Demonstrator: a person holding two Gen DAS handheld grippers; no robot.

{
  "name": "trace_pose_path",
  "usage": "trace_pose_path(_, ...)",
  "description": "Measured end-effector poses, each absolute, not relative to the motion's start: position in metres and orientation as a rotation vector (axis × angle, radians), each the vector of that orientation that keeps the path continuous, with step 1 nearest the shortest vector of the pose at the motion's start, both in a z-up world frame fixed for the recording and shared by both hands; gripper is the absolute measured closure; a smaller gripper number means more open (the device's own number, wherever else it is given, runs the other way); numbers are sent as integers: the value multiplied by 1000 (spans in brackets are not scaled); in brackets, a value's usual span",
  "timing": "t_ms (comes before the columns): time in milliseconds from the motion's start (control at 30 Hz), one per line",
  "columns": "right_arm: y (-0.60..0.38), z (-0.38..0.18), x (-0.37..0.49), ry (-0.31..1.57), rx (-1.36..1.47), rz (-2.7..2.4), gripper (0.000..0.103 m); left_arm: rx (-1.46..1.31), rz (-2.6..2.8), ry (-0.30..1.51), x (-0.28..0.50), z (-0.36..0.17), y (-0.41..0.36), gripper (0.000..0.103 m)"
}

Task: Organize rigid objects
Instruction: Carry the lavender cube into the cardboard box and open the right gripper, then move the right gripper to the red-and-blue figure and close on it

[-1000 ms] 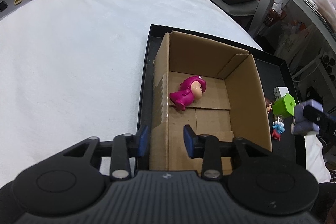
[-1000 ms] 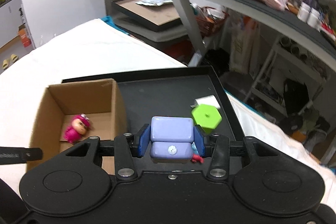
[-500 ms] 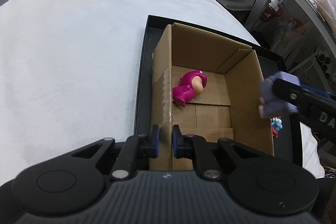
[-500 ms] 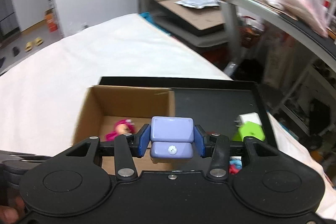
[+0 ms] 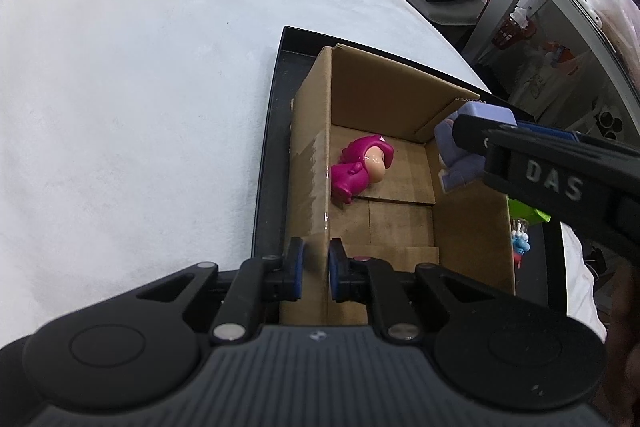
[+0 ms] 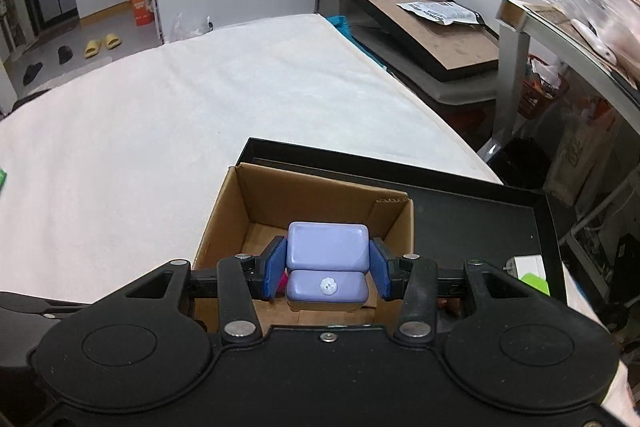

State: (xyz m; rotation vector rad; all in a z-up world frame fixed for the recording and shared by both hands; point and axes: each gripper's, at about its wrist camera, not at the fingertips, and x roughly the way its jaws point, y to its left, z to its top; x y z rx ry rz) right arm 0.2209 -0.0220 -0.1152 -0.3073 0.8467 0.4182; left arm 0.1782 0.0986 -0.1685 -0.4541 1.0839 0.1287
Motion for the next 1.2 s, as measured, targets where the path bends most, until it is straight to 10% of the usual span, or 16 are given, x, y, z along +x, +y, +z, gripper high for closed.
trace_pose_path(300, -14, -128, 234, 811, -411, 422, 59, -445, 128, 1081, 177, -166, 96, 91)
trace_pose_path(800, -52, -116, 223, 770, -383, 317, 21, -377, 147, 1061, 173, -157, 85, 91)
trace_pose_path(1200, -113, -129, 211, 791, -250, 249, 15, -293, 195, 1056, 170, -149, 73, 87)
